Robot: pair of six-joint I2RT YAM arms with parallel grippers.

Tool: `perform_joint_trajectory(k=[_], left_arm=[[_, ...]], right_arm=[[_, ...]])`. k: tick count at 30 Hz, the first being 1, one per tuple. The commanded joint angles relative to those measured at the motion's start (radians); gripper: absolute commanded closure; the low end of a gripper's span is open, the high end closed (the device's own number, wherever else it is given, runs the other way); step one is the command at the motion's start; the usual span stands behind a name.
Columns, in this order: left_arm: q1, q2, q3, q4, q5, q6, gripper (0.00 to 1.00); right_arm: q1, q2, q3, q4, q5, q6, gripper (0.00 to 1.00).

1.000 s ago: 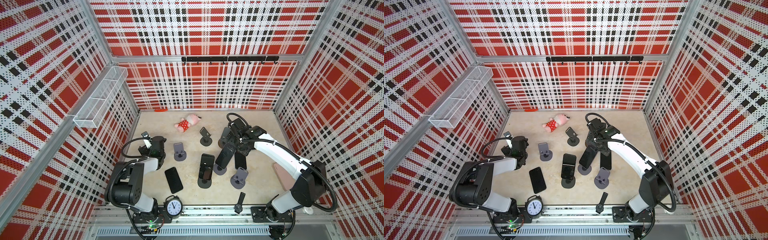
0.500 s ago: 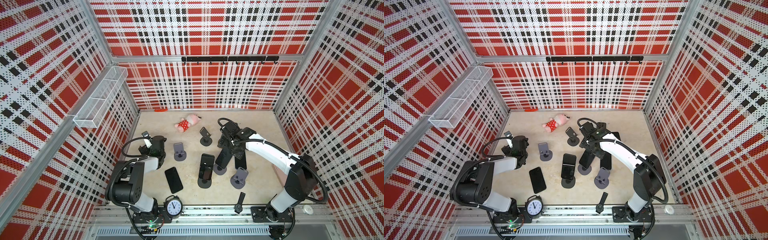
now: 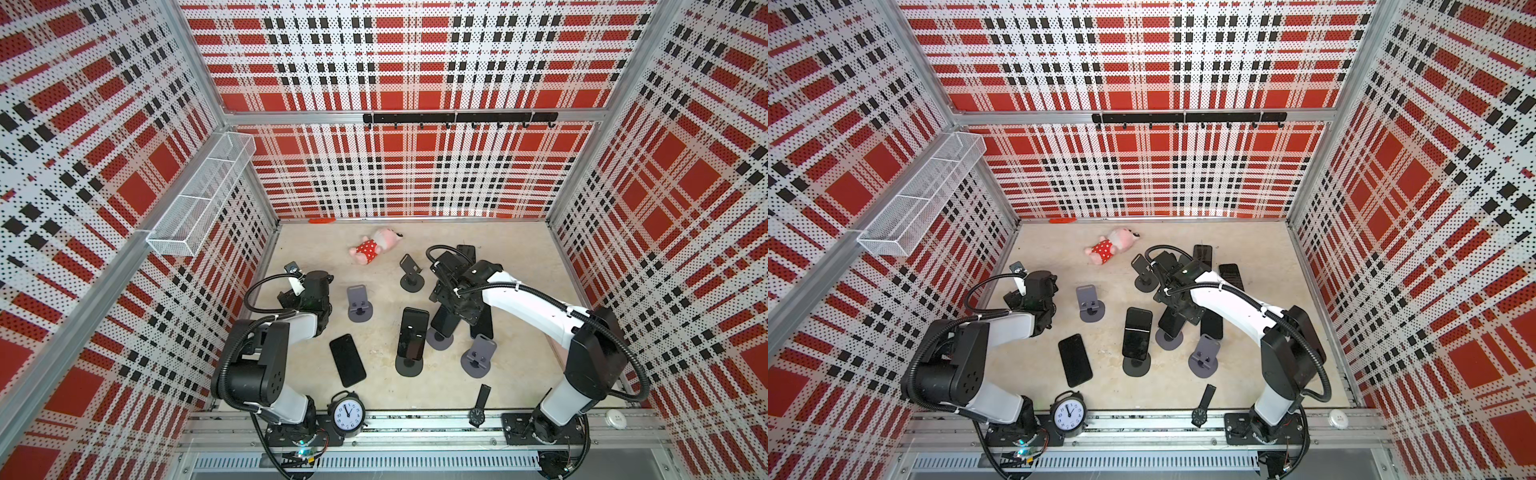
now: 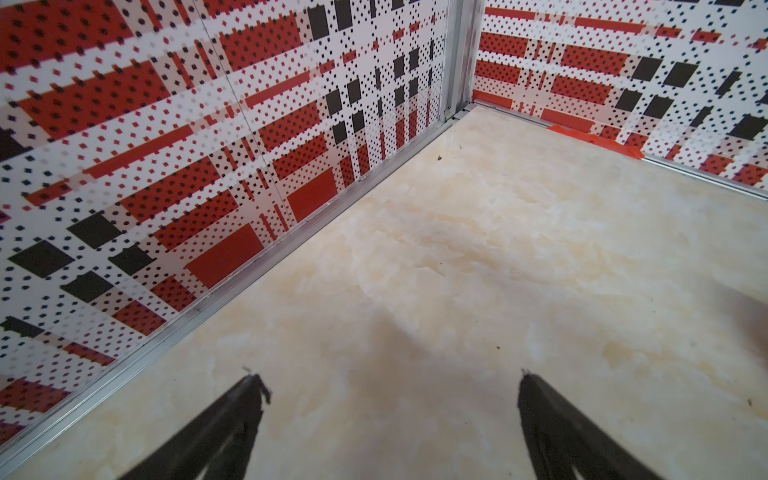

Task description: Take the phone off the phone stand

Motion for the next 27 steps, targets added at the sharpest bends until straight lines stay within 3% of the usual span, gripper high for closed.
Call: perform_joint_trajectory(k=[1,11,27], left_arm=[[-0.01,0.014,0.029,-0.003,-0.008,0.006,0.02],[-0.019,0.026,0.04,-0.014,-0.02,0.011,0.02],[-0.029,0.026,0.04,-0.014,-0.031,0.015,0.02]], right_arm=[[0.009,0.022,-0.004,-0.014,0.025,0.039,0.05],[0.037,0.058,0.017,-0.043,0.074,0.053,0.16],[0.044,0.019,0.02,-0.056,0.132,-0.005,0.24]])
